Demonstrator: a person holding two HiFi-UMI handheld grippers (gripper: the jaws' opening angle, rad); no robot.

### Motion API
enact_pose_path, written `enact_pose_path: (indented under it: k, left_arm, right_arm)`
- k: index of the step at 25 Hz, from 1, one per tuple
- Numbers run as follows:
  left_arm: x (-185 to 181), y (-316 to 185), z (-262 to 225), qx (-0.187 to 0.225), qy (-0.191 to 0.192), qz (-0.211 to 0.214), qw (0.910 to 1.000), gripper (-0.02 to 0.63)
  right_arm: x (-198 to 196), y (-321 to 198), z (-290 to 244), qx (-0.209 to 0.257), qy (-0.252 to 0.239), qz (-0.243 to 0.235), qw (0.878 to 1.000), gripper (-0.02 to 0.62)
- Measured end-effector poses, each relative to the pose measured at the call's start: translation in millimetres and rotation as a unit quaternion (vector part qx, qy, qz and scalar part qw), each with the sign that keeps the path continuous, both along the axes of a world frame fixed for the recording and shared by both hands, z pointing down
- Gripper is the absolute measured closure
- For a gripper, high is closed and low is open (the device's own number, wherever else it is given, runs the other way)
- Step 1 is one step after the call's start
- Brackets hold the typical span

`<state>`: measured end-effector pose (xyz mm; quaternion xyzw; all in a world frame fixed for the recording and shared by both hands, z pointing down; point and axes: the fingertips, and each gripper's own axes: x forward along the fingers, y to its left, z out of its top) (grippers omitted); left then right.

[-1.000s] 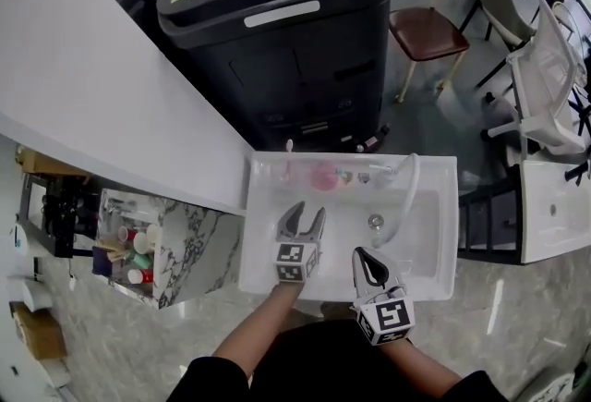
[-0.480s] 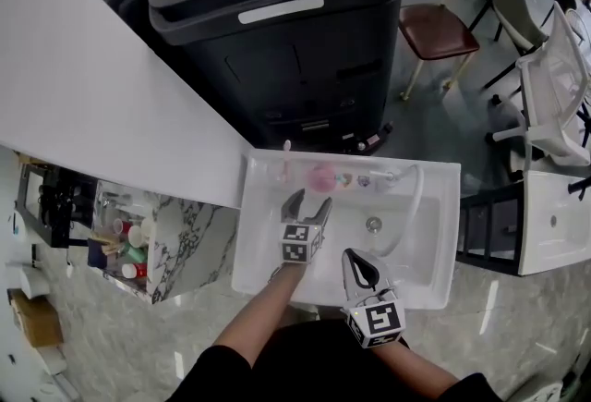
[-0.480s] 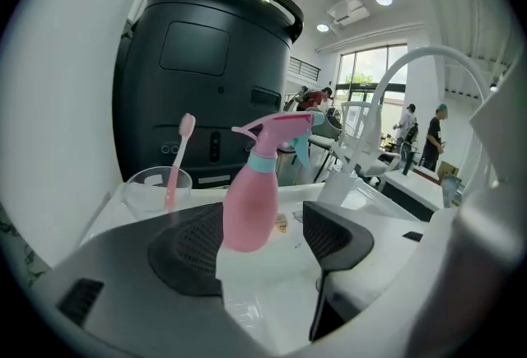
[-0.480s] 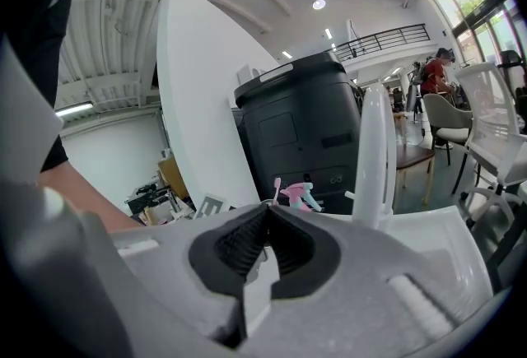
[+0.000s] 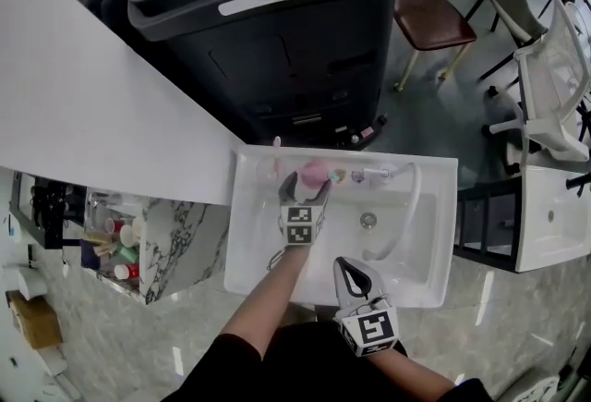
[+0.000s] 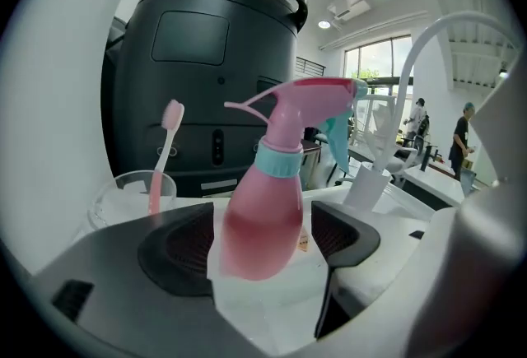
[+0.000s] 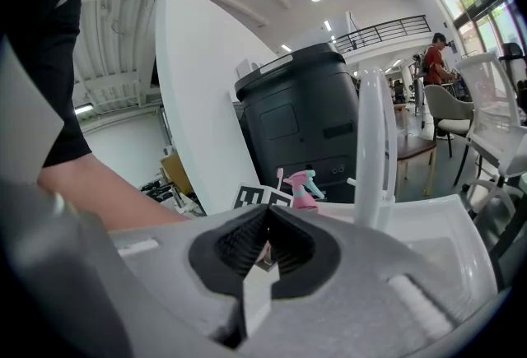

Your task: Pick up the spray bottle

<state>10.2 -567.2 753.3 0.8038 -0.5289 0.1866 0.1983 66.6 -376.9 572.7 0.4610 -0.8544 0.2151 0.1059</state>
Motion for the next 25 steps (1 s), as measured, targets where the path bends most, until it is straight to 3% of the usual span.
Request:
enact_pose_path:
  k: [11,25]
  left_arm:
    - [6.1,-13.5,38.5,-0.031,-0.006,0.008,0.9995,0.21]
    - [4.0,-4.7,34.1,-0.013,0.006,0.002,0.9999,0.212]
  right_arm:
    - [15.9,-8.5,1.2,0.006,0.003,0.023,1.0,0.595]
    - [32.0,11.1,2.6,0.004,0.014,0.044,0.999,0.595]
